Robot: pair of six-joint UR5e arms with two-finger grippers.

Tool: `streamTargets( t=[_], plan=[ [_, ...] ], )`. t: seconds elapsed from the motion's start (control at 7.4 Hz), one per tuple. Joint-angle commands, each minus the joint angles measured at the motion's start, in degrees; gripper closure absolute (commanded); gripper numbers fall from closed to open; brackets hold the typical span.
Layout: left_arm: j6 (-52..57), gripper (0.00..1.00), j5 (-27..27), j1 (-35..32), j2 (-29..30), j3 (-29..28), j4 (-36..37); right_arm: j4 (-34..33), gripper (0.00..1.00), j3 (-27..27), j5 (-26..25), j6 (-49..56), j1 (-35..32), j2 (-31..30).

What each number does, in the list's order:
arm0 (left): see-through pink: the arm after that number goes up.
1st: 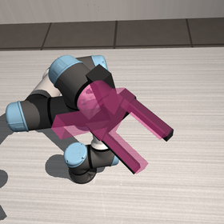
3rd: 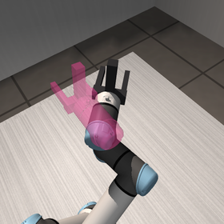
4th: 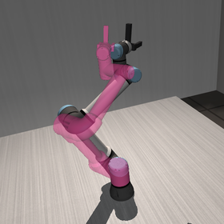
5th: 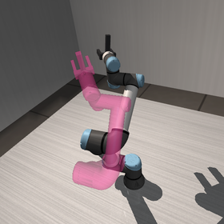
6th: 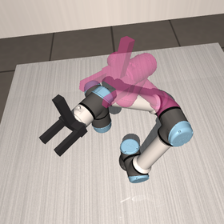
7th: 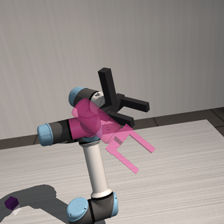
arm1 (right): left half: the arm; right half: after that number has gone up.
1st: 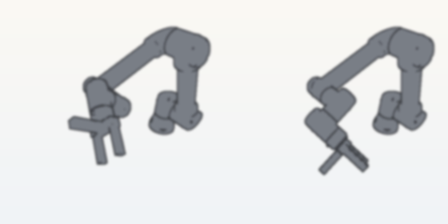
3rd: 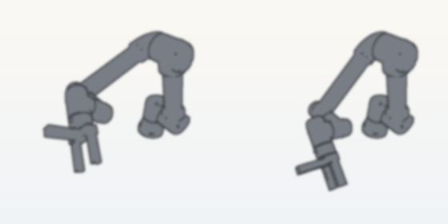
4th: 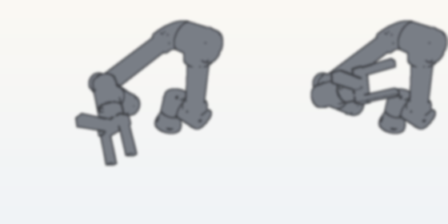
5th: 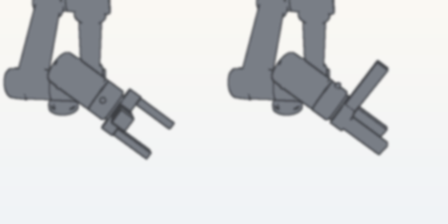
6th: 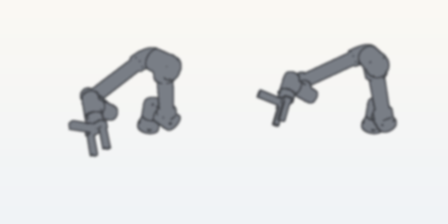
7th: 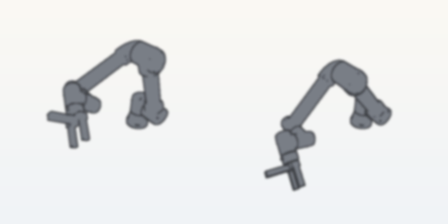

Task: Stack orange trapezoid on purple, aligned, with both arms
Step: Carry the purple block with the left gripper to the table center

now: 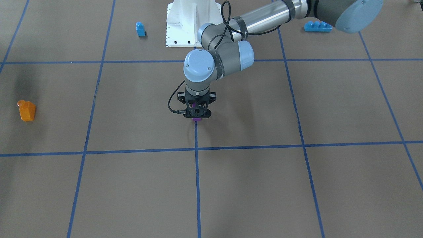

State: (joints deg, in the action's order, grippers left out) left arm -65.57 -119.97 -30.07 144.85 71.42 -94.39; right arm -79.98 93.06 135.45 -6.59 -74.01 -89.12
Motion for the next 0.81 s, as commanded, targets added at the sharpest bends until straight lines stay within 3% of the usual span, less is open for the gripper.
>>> streamTargets(
  t=[0.0,0.27,0.41,0.68],
  plan=[
    [-1.39,0.48,0.00,0.45,0.00,-0.05,-0.09,-0.09,0.00,-0.08,-0.01,0.00,0.01,0.00],
    [-1.67,0.09,0.00,0.36,0.08,0.12,-0.18,-0.09,0.00,-0.16,-0.01,0.00,0.01,0.00],
    [-1.84,0.00,0.09,-0.51,0.69,0.56,-0.09,-0.09,0.00,-0.60,-0.01,-0.17,0.62,0.00],
    [-1.93,0.00,-0.26,-4.45,0.79,2.14,0.00,0.00,0.00,-0.87,-0.01,-10.13,3.76,0.44]
  ],
)
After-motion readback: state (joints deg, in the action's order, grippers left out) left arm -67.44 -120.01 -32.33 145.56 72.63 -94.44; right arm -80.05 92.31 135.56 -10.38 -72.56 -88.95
